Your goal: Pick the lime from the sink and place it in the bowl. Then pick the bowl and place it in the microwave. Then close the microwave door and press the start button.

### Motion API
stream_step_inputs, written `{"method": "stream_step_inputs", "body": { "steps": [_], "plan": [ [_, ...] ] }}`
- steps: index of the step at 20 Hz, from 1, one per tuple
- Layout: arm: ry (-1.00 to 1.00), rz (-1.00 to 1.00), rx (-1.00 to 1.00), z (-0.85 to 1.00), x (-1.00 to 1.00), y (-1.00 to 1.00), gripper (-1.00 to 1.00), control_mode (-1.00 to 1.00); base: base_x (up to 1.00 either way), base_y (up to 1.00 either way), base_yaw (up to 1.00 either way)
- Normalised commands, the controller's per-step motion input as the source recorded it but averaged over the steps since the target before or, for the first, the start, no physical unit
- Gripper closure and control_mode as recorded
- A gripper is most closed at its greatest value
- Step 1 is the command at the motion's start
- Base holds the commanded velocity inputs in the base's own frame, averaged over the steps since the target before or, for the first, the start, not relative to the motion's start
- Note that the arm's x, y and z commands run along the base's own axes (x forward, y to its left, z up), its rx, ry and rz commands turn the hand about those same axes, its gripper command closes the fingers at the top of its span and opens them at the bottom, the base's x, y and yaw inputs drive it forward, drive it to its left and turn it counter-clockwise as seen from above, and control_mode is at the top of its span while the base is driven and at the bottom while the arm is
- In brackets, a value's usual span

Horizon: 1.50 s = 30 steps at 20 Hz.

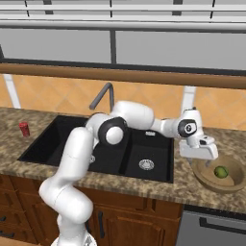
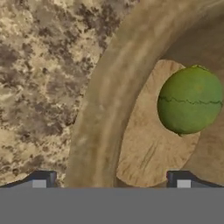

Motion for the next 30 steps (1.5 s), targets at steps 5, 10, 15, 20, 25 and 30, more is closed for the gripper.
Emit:
{"method": "stream_step_inputs", "body": {
  "steps": [5, 10, 15, 20, 25, 30],
  "plan": [
    [0.00, 0.03, 0.00, -0.22, 0.00, -0.03, 1.00, -1.00, 0.00, 0.00, 0.00],
    [-0.02, 0.00, 0.00, -0.01, -0.10, 0.00, 1.00, -1.00, 0.00, 0.00, 0.00],
    [-0.08, 0.00, 0.00, 0.12, -0.30, 0.02, 1.00, -1.00, 0.00, 0.00, 0.00],
    [-0.09, 0.01, -0.05, 0.66, -0.53, 0.43, 1.00, -1.00, 0.00, 0.00, 0.00],
    [0.00, 0.08, -0.06, 0.74, -0.31, 0.56, 1.00, -1.00, 0.00, 0.00, 0.00],
    [0.00, 0.14, -0.03, 0.74, -0.28, 0.72, 1.00, -1.00, 0.00, 0.00, 0.00]
  ]
}}
